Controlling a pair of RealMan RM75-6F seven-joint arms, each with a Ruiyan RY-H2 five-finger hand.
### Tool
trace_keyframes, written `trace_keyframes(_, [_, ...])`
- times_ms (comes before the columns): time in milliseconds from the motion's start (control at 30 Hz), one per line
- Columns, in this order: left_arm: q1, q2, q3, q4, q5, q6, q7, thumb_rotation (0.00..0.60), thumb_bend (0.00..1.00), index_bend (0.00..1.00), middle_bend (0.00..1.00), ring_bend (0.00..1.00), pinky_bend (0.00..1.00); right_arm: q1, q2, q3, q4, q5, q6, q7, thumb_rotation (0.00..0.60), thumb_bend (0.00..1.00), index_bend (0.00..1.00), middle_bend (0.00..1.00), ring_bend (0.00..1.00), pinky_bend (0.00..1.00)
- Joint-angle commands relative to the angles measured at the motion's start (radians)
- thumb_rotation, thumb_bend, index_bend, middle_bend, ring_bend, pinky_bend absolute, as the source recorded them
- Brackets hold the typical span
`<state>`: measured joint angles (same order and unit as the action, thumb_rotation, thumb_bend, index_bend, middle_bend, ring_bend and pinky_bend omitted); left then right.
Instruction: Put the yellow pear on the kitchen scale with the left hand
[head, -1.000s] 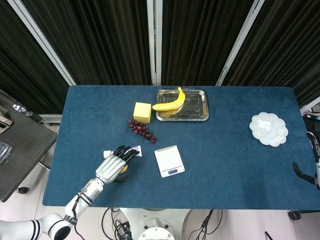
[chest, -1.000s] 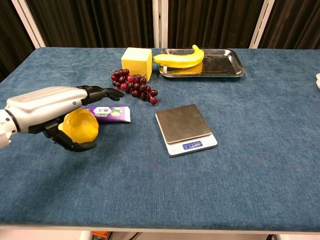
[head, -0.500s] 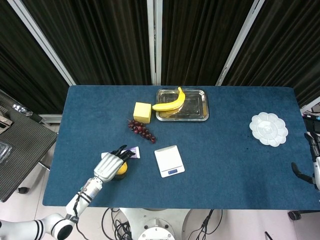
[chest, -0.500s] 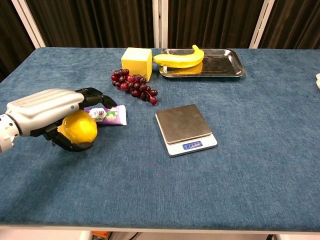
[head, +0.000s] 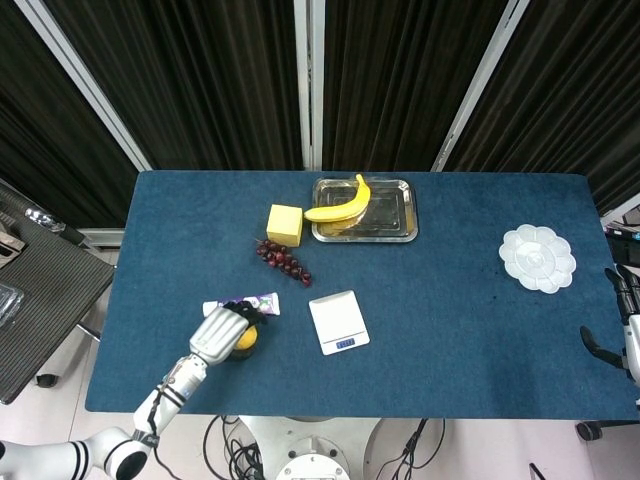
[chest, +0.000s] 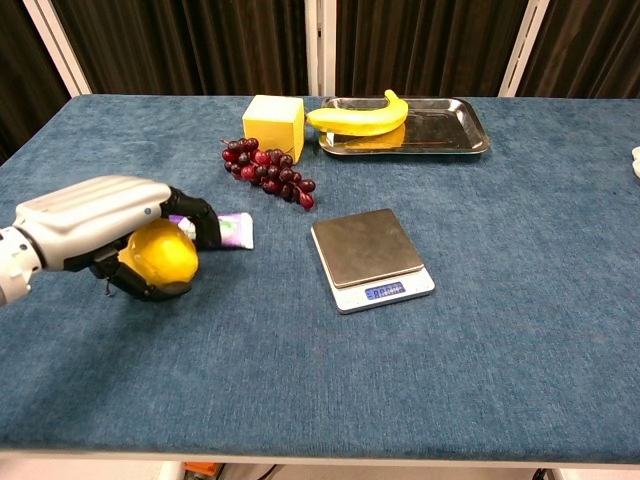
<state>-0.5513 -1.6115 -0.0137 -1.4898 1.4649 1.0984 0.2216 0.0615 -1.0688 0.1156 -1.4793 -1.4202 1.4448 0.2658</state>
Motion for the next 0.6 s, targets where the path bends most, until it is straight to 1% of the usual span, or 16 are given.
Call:
trace_keyframes(33, [-0.005,0.005,-0.005,-0.018,0.023,0.013,-0.027,0.600,0.33,0.35,0.36,0.24,0.60,0.000,0.000,0.000,0.001,-0.001,0.000,0.001,0.600,0.25,0.00,0.00,0.00,0.00])
trace_keyframes(133, [-0.023,0.013,-0.021,-0.042,0.048,0.014,-0.065,0.600,0.33,0.35,0.36,0.24,0.60,0.001,-0.001,0.002,0.002,0.000,0.002,0.005,0.600,0.25,0.00,0.00,0.00,0.00])
trace_keyframes(200, [-0.046,0.015,-0.042,-0.057,0.062,0.005,-0.112,0.600,0.33,0.35,0.36,0.24,0.61,0.000,0.000,0.005,0.002,0.000,0.006,0.010,0.600,0.25,0.00,0.00,0.00,0.00])
trace_keyframes(333, [-0.105,-0.004,-0.088,-0.056,0.082,-0.028,-0.121,0.600,0.33,0.36,0.36,0.24,0.61,-0.007,0.001,0.009,0.007,0.000,0.022,0.021,0.600,0.25,0.00,0.00,0.00,0.00])
trace_keyframes(467, [-0.168,-0.051,-0.135,-0.026,0.042,-0.098,-0.119,0.600,0.33,0.36,0.36,0.24,0.61,-0.017,0.008,0.015,0.010,0.004,0.041,0.046,0.600,0.25,0.00,0.00,0.00,0.00])
trace_keyframes(600, [-0.223,-0.113,-0.179,0.033,-0.007,-0.151,-0.133,0.600,0.34,0.36,0.36,0.24,0.61,-0.029,0.012,0.024,0.019,0.001,0.072,0.075,0.600,0.26,0.00,0.00,0.00,0.00])
